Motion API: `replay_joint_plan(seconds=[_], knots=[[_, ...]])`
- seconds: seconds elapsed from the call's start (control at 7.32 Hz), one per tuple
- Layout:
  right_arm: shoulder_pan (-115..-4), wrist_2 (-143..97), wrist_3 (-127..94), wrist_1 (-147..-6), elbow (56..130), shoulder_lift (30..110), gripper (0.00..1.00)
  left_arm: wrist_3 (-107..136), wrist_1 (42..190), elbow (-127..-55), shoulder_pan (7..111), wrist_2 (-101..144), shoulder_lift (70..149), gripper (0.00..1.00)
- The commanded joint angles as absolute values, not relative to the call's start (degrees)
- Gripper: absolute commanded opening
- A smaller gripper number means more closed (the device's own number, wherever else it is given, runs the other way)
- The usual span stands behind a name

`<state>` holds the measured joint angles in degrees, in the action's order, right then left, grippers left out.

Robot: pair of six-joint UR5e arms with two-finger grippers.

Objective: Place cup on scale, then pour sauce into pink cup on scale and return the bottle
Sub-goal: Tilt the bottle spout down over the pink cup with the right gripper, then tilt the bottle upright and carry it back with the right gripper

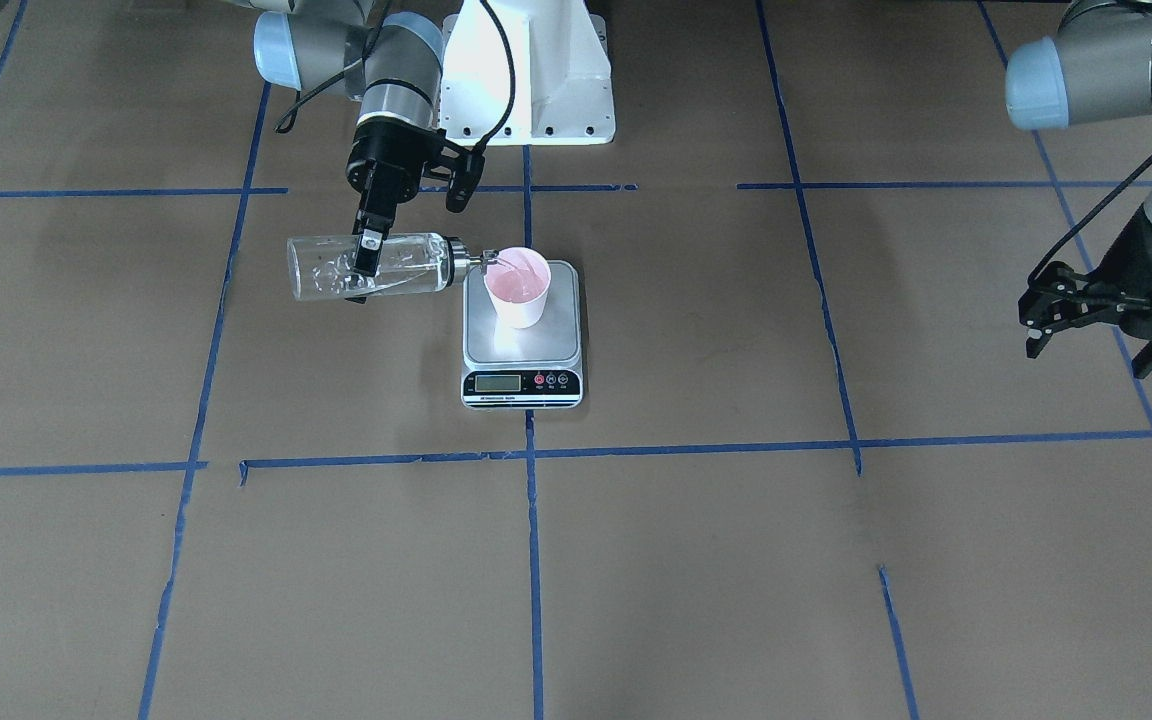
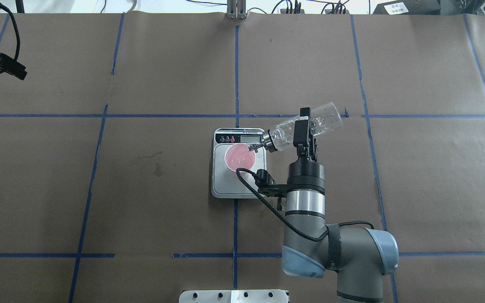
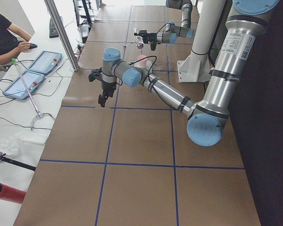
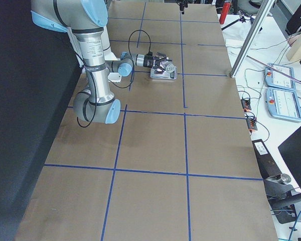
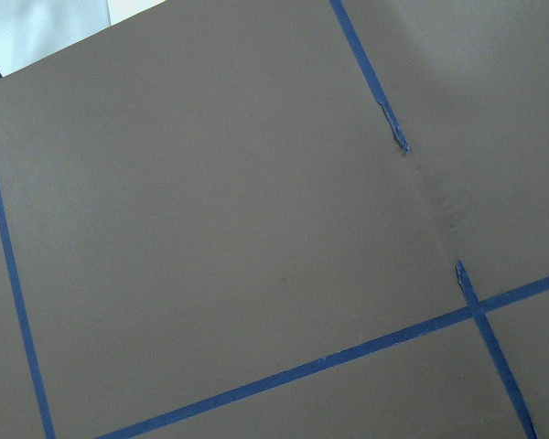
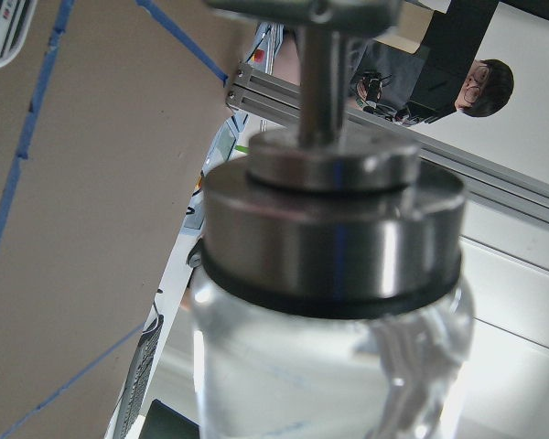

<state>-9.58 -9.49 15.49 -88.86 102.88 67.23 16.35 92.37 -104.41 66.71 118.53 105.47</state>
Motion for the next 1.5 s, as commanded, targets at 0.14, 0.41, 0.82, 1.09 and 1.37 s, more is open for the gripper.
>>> replay_joint_plan(seconds=[0.14,0.41,0.82,1.09,1.37], knots=[[-9.58,-9.67,15.38,-88.25,102.92,67.67,0.00,16.35,92.37,-104.41,66.71,118.48,105.47,0.99],[-9.58,-9.84,12.76,-84.50,102.57,68.37,0.00,16.35,92.37,-104.68,66.71,118.39,105.47,0.99],[-8.70,-10.46,1.37,-75.85,101.87,71.89,0.00,16.35,92.37,-104.85,66.71,118.30,105.56,0.99],[-7.91,-14.31,-17.22,-75.85,101.95,71.81,0.00,16.35,92.37,-104.77,66.71,118.30,105.56,0.99],[-7.56,-18.95,-38.01,-75.76,102.48,70.15,0.00,16.35,92.37,-104.77,66.71,118.30,105.56,0.99]])
